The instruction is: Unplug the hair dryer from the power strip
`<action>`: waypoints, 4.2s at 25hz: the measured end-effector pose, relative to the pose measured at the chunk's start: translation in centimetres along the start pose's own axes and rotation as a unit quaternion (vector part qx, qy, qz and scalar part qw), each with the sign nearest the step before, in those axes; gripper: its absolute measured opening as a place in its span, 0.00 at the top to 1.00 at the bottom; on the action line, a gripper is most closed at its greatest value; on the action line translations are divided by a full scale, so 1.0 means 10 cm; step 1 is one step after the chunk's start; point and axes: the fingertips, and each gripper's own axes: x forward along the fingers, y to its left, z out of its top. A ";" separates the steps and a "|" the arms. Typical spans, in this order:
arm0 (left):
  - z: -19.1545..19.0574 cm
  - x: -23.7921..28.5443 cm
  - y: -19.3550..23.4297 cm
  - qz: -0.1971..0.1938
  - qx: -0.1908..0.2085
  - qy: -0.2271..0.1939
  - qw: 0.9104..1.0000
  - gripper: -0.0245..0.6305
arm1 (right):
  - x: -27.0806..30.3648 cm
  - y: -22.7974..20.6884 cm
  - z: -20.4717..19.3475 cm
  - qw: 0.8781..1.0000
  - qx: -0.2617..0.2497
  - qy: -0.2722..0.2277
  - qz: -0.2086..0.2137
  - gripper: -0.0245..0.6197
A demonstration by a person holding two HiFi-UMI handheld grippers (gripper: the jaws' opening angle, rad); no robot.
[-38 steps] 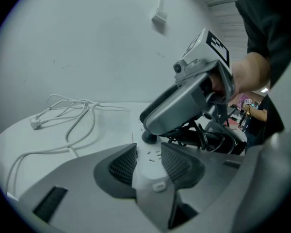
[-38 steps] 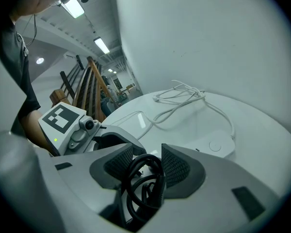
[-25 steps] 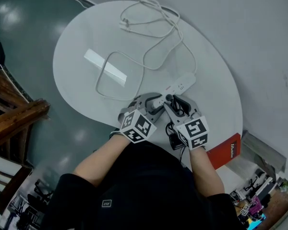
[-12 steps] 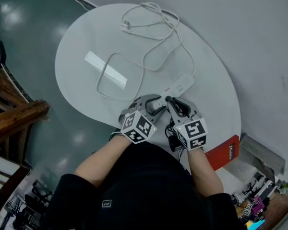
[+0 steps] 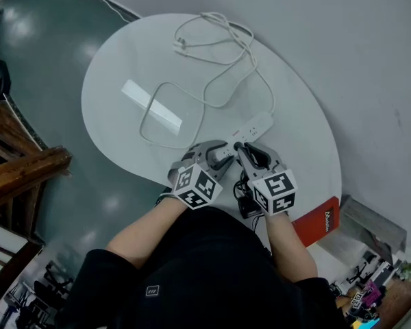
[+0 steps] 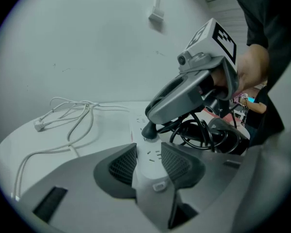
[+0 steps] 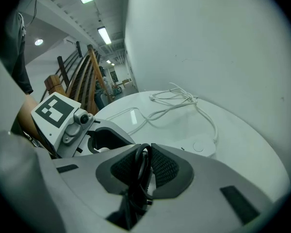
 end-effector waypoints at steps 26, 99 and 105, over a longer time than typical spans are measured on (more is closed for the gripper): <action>0.03 0.01 -0.03 0.006 0.009 -0.003 1.000 0.79 | 0.18 0.01 -0.20 0.998 0.041 0.025 0.029 0.78; 0.80 -0.47 -0.21 0.028 -0.019 -0.076 0.997 0.75 | -0.99 -1.30 -0.93 0.921 0.347 -0.152 -0.097 0.80; 0.95 -0.88 -0.21 0.098 -0.036 -0.096 0.990 0.76 | -1.16 -1.33 -1.02 0.913 0.357 -0.184 -0.074 0.75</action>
